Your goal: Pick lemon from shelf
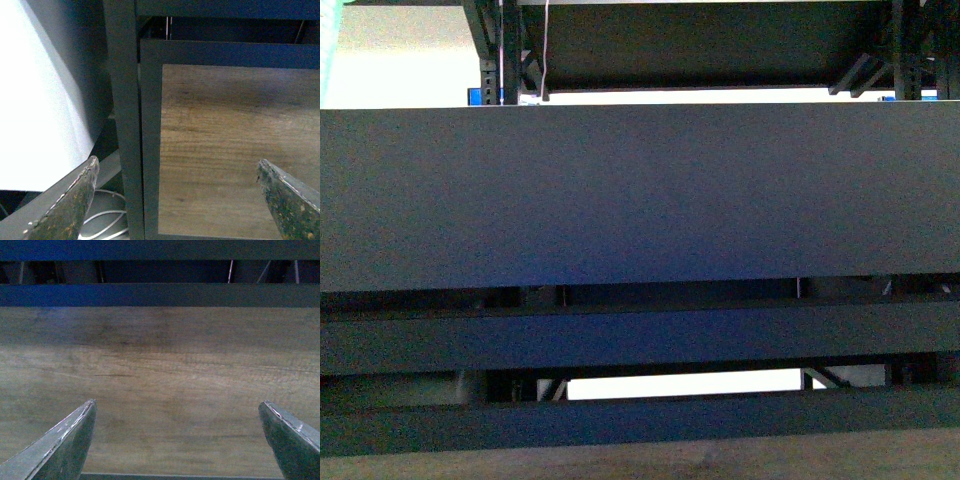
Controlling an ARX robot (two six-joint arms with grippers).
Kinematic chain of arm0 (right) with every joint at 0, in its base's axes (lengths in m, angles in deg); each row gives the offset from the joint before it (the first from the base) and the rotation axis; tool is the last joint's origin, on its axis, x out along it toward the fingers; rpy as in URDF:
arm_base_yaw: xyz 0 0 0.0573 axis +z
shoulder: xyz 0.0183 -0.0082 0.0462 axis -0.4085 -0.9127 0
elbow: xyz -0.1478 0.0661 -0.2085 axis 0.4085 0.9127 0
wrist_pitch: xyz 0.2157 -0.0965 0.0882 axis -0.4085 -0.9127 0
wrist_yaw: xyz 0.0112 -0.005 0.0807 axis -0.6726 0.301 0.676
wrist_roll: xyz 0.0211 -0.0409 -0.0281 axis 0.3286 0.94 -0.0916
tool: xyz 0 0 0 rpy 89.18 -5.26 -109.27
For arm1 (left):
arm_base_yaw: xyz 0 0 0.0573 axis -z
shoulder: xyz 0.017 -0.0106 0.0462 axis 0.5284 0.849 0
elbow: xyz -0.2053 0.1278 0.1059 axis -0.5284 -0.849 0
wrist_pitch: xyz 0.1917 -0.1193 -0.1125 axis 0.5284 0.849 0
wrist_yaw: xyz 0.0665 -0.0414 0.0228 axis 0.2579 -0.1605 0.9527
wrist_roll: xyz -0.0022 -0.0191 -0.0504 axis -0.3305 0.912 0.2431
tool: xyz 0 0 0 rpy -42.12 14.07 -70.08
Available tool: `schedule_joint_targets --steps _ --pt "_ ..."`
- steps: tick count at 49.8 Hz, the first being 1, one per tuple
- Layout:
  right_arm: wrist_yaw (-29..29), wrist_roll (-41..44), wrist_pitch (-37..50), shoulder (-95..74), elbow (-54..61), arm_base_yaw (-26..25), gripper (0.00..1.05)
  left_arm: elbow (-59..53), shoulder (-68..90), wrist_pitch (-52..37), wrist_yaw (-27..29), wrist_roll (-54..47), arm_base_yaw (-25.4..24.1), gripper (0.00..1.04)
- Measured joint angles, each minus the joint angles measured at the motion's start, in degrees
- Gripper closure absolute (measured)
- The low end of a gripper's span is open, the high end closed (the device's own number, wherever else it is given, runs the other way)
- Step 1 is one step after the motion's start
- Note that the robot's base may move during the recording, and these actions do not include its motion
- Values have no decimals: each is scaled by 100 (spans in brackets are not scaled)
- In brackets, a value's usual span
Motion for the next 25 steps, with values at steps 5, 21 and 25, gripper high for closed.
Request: schedule_joint_targets --steps 5,21,25 --pt "2 0 0 0 0 0 7 0 2 0 -20 -2 0 8" --pt "4 0 -2 -2 0 0 7 0 2 0 -9 -2 0 8" --pt "2 0 -2 -2 0 0 7 0 2 0 -7 -2 0 8"
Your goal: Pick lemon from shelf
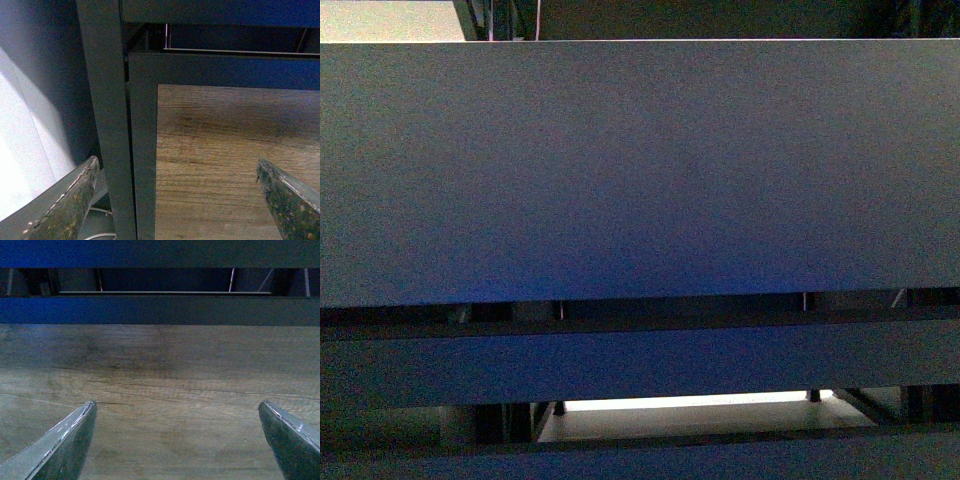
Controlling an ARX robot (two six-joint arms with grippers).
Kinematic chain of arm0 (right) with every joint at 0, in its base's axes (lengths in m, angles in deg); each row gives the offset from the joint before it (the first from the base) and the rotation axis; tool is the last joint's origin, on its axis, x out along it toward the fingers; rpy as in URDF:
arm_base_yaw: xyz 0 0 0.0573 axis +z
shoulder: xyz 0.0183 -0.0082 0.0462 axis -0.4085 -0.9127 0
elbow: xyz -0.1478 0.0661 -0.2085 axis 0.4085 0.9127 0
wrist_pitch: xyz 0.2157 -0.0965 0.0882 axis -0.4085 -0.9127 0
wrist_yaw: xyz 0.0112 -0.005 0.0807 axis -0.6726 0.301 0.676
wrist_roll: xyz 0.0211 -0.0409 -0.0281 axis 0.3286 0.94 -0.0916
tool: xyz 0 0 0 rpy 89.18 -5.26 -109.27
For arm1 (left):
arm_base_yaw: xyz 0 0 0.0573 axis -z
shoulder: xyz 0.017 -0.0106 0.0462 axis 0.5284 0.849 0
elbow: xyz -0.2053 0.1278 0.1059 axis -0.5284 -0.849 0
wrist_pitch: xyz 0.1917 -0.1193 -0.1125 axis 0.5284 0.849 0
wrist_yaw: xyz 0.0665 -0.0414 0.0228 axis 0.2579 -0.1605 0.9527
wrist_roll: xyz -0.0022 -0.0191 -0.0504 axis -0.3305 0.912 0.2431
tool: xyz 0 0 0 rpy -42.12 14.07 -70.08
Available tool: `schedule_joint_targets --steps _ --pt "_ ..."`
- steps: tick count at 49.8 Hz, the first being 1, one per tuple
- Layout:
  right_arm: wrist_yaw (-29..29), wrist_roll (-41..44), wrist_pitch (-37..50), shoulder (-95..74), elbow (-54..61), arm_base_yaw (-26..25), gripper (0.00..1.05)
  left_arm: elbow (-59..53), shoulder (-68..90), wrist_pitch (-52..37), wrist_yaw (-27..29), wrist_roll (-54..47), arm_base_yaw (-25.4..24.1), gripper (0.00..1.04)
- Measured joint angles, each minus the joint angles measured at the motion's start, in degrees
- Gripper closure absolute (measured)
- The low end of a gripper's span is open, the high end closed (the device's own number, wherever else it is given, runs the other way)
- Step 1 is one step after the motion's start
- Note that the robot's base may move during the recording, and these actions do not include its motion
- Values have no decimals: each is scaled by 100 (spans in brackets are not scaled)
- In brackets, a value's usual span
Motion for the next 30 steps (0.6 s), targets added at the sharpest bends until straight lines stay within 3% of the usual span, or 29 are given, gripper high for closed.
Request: schedule_joint_targets --steps 30 --pt "-7 0 0 4 0 0 7 0 -2 0 4 0 0 8"
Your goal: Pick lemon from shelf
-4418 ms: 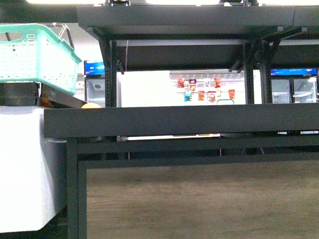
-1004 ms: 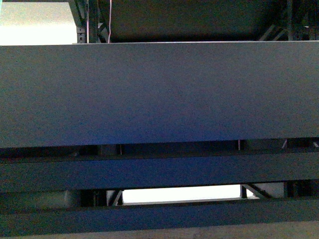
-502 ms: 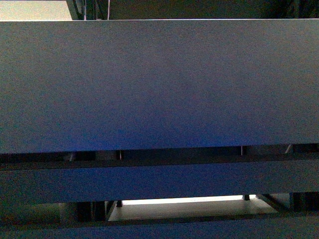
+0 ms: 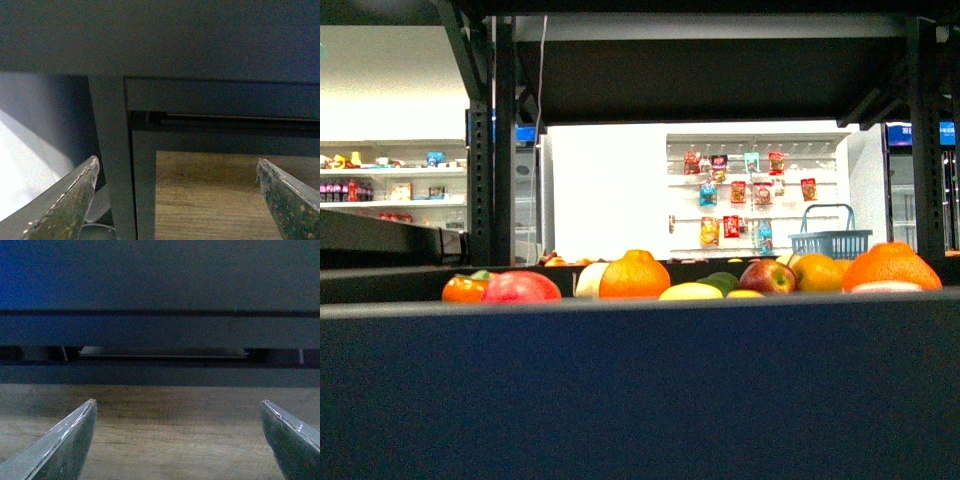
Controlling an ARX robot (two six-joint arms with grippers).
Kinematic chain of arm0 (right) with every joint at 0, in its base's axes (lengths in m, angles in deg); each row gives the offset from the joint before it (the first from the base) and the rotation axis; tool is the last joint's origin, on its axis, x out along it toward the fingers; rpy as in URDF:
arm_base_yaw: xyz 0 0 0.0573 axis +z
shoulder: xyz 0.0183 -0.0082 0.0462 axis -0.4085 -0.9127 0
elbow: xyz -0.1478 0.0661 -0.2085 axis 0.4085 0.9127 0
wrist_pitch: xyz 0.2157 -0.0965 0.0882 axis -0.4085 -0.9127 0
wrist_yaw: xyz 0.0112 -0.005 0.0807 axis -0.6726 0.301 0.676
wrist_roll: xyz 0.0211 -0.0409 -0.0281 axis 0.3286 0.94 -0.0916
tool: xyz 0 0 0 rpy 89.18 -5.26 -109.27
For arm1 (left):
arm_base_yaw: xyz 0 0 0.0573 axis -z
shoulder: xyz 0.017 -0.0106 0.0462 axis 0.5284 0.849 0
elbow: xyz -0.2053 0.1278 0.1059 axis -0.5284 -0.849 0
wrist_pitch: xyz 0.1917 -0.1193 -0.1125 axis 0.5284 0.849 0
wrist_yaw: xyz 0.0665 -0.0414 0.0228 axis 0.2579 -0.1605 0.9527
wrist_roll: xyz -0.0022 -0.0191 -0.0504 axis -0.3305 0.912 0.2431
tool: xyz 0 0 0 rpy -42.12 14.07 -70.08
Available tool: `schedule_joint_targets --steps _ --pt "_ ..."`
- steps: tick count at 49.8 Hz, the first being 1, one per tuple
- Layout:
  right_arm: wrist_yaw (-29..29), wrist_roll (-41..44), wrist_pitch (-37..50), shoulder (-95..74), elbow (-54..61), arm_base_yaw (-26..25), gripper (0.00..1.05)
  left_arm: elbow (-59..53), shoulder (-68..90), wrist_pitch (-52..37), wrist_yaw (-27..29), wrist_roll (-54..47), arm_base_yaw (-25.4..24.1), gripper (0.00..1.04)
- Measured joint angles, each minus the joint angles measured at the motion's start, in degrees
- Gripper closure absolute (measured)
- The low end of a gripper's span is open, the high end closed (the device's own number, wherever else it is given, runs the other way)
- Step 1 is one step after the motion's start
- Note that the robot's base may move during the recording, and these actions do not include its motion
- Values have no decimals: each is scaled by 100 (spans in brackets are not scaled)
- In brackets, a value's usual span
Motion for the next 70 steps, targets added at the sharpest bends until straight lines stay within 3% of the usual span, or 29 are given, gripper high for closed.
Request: schedule_joint_targets --steps 70 --pt "2 2 0 -2 0 0 7 0 -2 0 -2 -2 0 8"
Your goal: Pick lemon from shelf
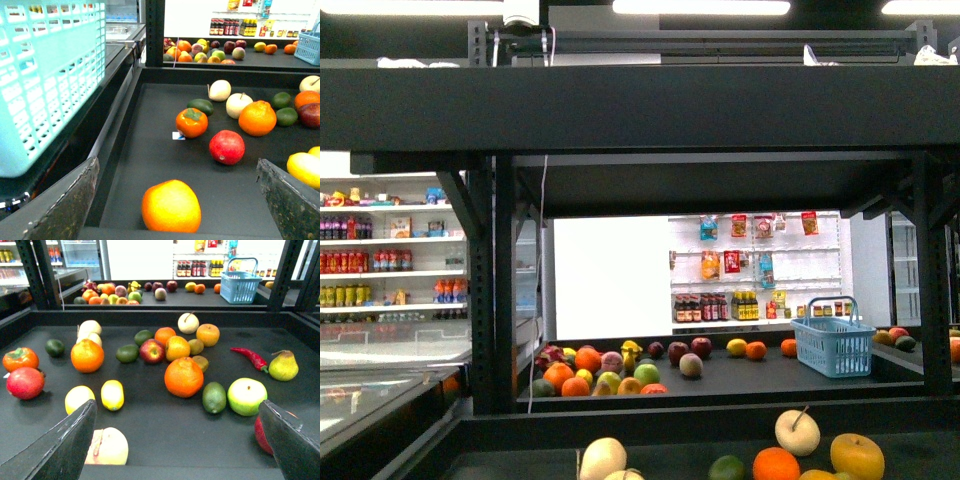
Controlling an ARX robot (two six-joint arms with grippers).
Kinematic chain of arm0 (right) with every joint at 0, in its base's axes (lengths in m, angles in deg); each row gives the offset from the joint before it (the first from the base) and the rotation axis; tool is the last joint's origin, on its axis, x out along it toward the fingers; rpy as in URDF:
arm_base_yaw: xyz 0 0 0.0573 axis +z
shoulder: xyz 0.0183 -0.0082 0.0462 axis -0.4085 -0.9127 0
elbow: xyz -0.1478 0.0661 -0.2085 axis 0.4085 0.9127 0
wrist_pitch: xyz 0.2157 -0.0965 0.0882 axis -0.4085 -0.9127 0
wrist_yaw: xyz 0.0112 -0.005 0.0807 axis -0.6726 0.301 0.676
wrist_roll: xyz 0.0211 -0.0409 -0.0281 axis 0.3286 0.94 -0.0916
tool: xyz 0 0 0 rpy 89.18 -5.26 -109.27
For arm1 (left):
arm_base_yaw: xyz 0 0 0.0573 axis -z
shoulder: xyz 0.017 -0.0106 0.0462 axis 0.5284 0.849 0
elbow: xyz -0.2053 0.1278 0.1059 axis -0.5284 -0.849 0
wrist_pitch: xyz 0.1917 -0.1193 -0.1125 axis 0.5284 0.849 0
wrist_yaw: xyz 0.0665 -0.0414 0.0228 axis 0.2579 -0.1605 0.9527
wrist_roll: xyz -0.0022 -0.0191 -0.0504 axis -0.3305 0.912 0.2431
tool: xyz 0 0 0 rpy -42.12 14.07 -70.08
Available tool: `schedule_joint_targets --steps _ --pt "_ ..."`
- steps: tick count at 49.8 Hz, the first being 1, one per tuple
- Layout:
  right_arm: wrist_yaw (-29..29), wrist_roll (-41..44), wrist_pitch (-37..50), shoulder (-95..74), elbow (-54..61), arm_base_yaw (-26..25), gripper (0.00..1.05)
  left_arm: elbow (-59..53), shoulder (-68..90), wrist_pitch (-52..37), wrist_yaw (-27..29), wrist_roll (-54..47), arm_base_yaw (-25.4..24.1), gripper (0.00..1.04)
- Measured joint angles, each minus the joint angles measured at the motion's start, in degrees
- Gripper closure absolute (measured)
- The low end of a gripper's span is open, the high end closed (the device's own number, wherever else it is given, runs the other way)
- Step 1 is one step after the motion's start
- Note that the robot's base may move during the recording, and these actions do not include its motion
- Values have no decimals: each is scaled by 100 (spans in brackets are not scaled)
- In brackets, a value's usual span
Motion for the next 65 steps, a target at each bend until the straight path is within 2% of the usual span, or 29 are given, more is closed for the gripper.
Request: schedule_joint_targets --steps 52,55,57,61,65 --pt "0 -2 2 0 0 0 7 0 2 -2 0 2 0 8" --pt "0 -2 2 0 0 0 7 50 155 313 345 640 94 8" --pt "2 -2 2 0 0 0 7 50 306 411 334 1255 83 8" --pt "0 -2 2 0 0 0 7 133 632 455 7 2000 -92 8" --pt "2 -2 2 2 0 0 7 321 1178 168 -592 2581 -586 8"
